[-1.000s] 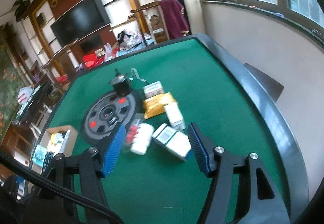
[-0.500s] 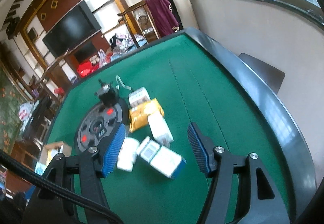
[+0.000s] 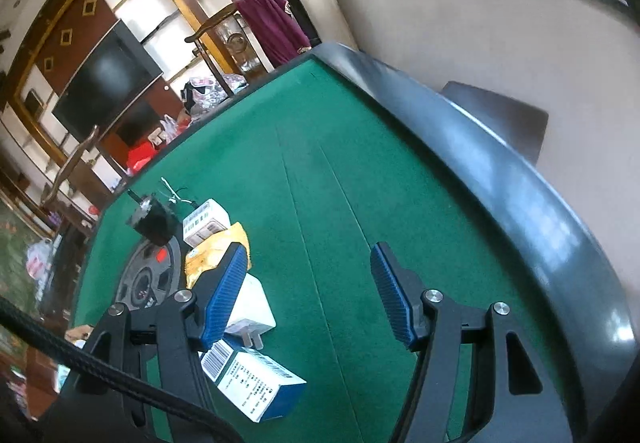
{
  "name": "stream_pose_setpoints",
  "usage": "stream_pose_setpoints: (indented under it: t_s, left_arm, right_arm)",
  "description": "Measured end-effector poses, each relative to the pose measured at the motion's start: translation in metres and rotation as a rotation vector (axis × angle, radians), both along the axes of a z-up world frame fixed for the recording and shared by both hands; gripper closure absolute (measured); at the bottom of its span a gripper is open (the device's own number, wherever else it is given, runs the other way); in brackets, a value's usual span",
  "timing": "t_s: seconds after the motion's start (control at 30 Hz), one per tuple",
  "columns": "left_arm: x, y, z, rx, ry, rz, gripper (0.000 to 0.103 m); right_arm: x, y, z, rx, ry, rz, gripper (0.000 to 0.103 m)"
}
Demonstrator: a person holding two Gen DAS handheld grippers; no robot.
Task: Organize objects
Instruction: 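Grasp the white red-label pill bottle with the left tool while the right tool grasps the white barcode box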
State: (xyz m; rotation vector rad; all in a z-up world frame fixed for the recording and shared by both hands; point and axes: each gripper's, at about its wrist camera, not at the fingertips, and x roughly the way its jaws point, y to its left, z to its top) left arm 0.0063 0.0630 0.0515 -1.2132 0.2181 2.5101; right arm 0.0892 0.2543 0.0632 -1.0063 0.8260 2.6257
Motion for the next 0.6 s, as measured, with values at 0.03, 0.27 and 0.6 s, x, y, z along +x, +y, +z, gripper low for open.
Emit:
stream_pose_setpoints:
  t_s: [0.03,0.27,0.6]
  left_arm:
    - [-0.006,0.011,-0.003,-0.008,0.004,-0.017,0.048]
    - [-0.033,0.051,-0.009,-0.041,0.043,-0.093,0.048]
    - [-0.034,0.071,-0.030,-0.099,0.080,-0.129,0.073]
  right_arm:
    - [0.000,-0.001,0.001,0.010,-0.002,0.003,0.040]
    - [-0.008,-0.005,0.000,0.046,-0.020,0.028,0.040]
    - [-0.014,-0.007,-0.003,0.055,-0.038,0.034,0.040]
